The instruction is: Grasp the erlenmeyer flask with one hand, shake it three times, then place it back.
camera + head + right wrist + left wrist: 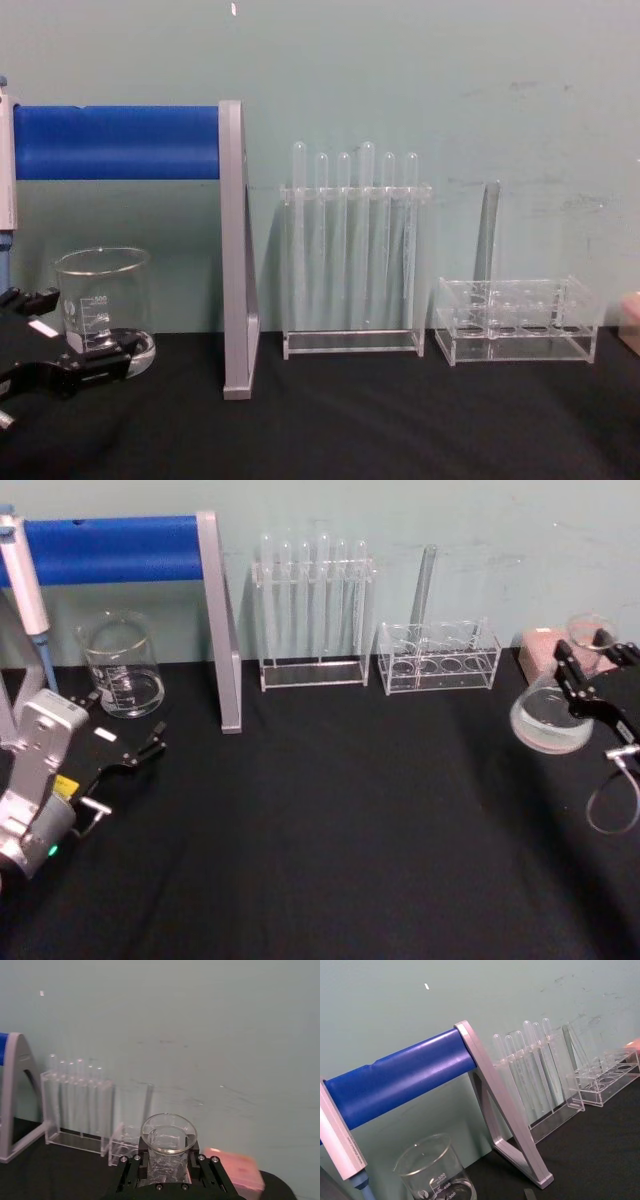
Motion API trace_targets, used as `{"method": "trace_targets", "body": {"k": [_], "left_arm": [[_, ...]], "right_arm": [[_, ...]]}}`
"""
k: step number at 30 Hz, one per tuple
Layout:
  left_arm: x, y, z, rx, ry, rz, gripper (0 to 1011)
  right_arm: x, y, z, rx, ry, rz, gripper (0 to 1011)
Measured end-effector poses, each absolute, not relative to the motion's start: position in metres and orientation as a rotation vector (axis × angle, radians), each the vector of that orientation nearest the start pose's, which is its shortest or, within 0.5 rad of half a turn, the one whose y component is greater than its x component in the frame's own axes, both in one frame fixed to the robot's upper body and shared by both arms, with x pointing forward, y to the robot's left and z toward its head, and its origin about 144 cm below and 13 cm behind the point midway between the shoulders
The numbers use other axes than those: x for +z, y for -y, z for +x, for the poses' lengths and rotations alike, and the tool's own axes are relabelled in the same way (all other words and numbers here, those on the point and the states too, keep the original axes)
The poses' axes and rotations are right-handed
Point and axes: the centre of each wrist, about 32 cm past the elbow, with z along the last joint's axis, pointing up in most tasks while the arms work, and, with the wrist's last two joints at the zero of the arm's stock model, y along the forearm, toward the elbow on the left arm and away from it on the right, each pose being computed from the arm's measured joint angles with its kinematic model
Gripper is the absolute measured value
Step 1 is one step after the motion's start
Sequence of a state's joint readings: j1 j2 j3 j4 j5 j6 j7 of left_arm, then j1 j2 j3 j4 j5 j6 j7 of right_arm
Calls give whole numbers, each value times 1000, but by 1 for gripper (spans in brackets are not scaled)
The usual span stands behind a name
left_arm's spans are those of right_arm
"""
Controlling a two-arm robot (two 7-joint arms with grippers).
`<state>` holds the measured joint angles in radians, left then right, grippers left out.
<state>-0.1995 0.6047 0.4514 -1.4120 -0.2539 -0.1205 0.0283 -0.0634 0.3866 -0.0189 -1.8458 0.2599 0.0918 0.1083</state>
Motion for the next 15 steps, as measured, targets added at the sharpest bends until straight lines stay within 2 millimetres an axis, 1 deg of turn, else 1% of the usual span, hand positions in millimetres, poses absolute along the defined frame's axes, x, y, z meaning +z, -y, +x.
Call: {"method": "trace_targets", "body": {"k": [3,6,10,13,15], "left_arm": [[1140,-310,489,1248,285,304,1001],[1140,-310,489,1248,285,304,1001],[1140,-310,489,1248,285,305,1001],[1140,-310,489,1248,285,304,1001],[1140,-310,489,1248,285,304,1001]], "right_arm": [[1221,298,443,-1322,167,-29,449],[1221,288,453,-1247,163,-28,449],[1219,279,461,-1176,157,-29,448],[1218,266,470,-1091,152,-31,449],[1217,253,478,-1004,145,-31,449]]}}
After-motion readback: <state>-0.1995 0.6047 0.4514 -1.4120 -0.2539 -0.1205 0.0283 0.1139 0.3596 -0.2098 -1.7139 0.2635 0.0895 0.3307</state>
